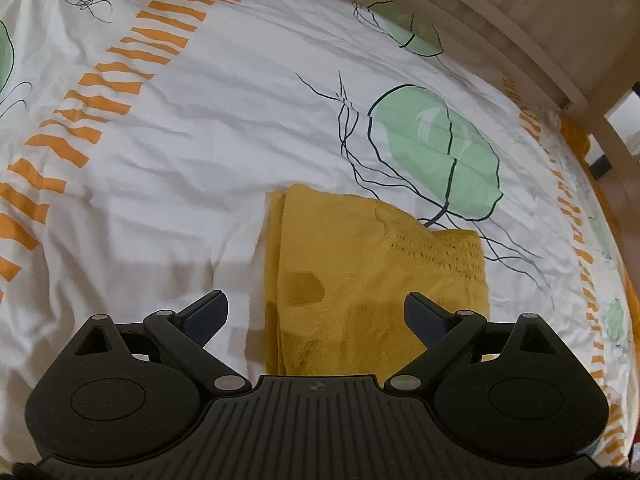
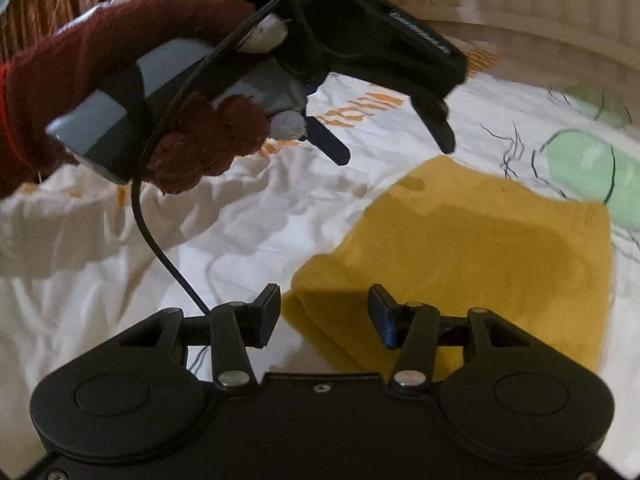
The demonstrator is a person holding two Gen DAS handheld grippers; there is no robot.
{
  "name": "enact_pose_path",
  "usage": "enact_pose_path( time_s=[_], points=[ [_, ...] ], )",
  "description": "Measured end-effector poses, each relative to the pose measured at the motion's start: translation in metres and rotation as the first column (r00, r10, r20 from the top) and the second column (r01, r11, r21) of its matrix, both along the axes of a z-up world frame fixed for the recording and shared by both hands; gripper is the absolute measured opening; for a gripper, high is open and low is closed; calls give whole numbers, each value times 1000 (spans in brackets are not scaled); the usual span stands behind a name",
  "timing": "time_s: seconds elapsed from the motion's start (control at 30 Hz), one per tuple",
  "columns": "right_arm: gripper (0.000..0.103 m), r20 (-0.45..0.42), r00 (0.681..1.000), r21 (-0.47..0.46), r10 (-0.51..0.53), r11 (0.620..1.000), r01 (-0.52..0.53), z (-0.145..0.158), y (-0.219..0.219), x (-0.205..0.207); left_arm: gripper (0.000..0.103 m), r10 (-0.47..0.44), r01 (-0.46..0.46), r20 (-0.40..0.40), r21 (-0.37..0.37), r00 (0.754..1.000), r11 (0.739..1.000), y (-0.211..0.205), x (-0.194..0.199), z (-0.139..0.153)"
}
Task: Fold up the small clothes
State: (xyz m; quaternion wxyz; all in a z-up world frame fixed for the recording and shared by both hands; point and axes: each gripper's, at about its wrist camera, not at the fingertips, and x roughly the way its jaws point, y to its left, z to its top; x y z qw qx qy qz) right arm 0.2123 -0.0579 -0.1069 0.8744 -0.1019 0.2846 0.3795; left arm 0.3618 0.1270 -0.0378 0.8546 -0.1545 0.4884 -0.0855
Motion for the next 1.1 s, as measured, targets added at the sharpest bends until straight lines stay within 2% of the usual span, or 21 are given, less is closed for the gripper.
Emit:
enact_pose_path(
  time_s=[0.03,0.07,0.13,0.23,0.3,0.4,0.43,0.5,0.53,0.57,0.63,0.73,0.83,1.0,1.1],
  points=[
    [50,10,1000,-19,4,1000,-4,-1,1,-1,96,-2,2,-1,1,1000,1000,0,0,0],
    [35,18,1000,-41,12,999,-11,-4,2,0,96,-3,3,-1,2,1000,1000,0,0,-1],
    [11,24,1000,-73,19,997,-18,-6,4,2,96,-5,5,-3,3,1000,1000,-1,0,-1],
    [11,10,999,-11,41,999,-41,1,-2,-3,96,-1,1,-2,8,1000,1000,0,-1,-2],
    [11,15,998,-50,66,997,-66,0,2,-8,96,0,0,-6,17,1000,1000,-2,0,-4],
    [14,-35,995,-101,97,990,-100,-15,8,-5,96,-3,4,-25,34,1000,999,-5,1,-13],
    [20,-36,995,-96,96,990,-99,-17,7,-4,96,-8,10,-32,41,999,999,-5,1,-15],
    [22,-45,995,-39,85,996,-86,-11,-2,-3,95,-10,13,-47,54,999,998,-5,2,-21],
    [33,-49,996,-8,73,997,-73,-7,-8,-1,95,-6,8,-42,55,999,998,-5,1,-22],
    [51,-56,996,25,64,998,-62,-3,-15,0,95,0,2,-33,55,999,998,-3,-1,-23],
    [64,-76,997,93,28,995,-21,5,-34,5,95,15,-14,-11,46,1000,999,1,-5,-22],
    [65,-119,991,178,-61,981,81,11,-69,17,95,41,-42,13,18,999,999,10,-13,-22],
    [80,-182,967,252,-177,942,220,11,-106,36,95,67,-67,4,-16,998,998,19,-22,-26],
    [80,-300,899,330,-319,850,412,1,-156,71,95,74,-74,-5,-86,997,994,25,-39,-28],
    [81,-361,867,354,-344,809,469,-7,-173,89,95,39,-39,-6,-95,999,995,20,-46,-29]
  ],
)
